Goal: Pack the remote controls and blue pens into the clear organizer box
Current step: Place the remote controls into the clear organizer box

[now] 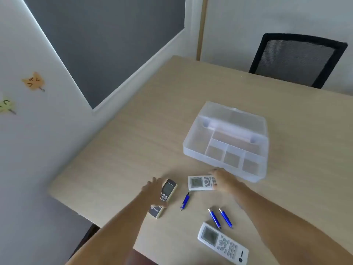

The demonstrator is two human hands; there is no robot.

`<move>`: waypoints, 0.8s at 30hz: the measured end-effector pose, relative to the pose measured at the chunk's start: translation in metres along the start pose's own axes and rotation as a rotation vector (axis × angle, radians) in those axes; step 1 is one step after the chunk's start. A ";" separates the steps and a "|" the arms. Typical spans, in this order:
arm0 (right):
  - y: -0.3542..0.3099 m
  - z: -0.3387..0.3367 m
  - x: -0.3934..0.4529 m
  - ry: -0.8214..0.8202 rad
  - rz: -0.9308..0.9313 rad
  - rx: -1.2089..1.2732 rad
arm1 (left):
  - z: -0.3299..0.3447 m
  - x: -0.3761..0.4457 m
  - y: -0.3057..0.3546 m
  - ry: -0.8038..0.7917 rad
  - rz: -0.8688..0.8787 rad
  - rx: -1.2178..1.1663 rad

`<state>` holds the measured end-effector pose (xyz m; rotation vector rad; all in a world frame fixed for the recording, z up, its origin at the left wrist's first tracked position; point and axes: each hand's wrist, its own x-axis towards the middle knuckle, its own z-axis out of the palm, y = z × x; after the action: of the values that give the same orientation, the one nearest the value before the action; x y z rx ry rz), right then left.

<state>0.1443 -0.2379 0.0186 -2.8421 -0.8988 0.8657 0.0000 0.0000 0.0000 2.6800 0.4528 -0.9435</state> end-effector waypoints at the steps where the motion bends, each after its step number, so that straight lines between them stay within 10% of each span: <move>1: -0.003 0.007 0.003 -0.026 0.006 -0.063 | 0.005 -0.001 0.001 0.036 0.018 -0.004; 8: 0.004 0.021 0.016 0.023 -0.008 -0.175 | -0.006 0.026 0.005 0.074 0.064 -0.337; 15: 0.033 -0.042 -0.011 0.127 -0.051 0.579 | -0.127 0.089 0.079 0.306 0.365 -0.752; 24: 0.134 -0.112 0.036 0.332 0.201 0.592 | -0.143 0.181 0.149 0.114 0.292 -0.849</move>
<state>0.2972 -0.3158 0.0690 -2.4582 -0.2586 0.5260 0.2695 -0.0509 0.0127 1.9445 0.3589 -0.3783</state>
